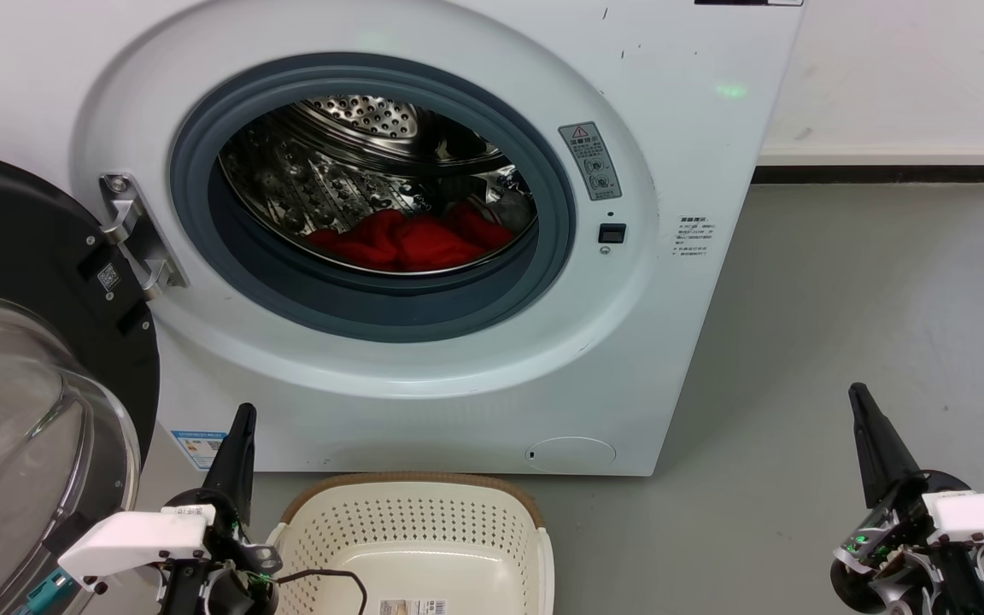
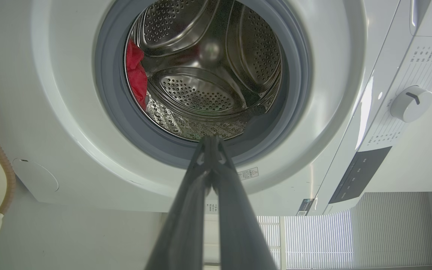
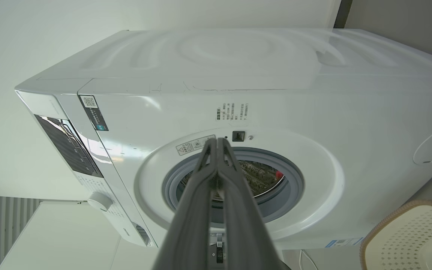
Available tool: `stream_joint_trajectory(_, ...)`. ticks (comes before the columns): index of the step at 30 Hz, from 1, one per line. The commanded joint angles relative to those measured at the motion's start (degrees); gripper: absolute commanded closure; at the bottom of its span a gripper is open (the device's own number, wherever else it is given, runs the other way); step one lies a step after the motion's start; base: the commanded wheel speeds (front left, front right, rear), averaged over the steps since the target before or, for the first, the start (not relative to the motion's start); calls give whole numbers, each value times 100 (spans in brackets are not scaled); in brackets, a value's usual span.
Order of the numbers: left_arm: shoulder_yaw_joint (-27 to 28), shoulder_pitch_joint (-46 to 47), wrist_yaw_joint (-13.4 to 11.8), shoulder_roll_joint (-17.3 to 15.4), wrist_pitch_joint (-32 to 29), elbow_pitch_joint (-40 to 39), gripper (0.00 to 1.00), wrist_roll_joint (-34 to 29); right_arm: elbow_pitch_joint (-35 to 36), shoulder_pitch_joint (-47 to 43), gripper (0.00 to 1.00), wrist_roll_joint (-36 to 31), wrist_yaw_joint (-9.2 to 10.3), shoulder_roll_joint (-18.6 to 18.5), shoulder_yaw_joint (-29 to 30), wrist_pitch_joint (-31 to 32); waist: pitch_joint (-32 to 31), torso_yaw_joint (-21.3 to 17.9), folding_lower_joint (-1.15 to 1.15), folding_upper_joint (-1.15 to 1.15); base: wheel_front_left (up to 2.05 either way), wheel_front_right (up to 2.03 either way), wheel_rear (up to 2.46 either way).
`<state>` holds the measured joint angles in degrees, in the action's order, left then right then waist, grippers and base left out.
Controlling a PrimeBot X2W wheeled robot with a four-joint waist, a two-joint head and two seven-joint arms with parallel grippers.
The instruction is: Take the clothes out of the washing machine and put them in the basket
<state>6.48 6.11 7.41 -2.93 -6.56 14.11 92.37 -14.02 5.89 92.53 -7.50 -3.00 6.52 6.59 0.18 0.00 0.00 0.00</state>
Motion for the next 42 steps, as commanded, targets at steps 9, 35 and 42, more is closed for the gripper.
stream_joint_trajectory(9, 15, 35, 24, 11, -11, -3, 100, 10, -11, 73, 100, -25, 2, 20, -2, 3, 0, 0, 0, 0, 0, 0, 0)
stream_joint_trajectory(35, -5, -9, -1, 0, 4, 23, 0, -1, -17, -11, 0, 0, 0, 0, 0, -2, 0, 0, 0, 0, 0, 0, 0)
stream_joint_trajectory(42, -57, -191, -8, 15, 133, 53, 0, -66, -89, -172, 0, -51, 1, 5, -48, -130, 5, -1, 0, 0, 0, 0, 0)
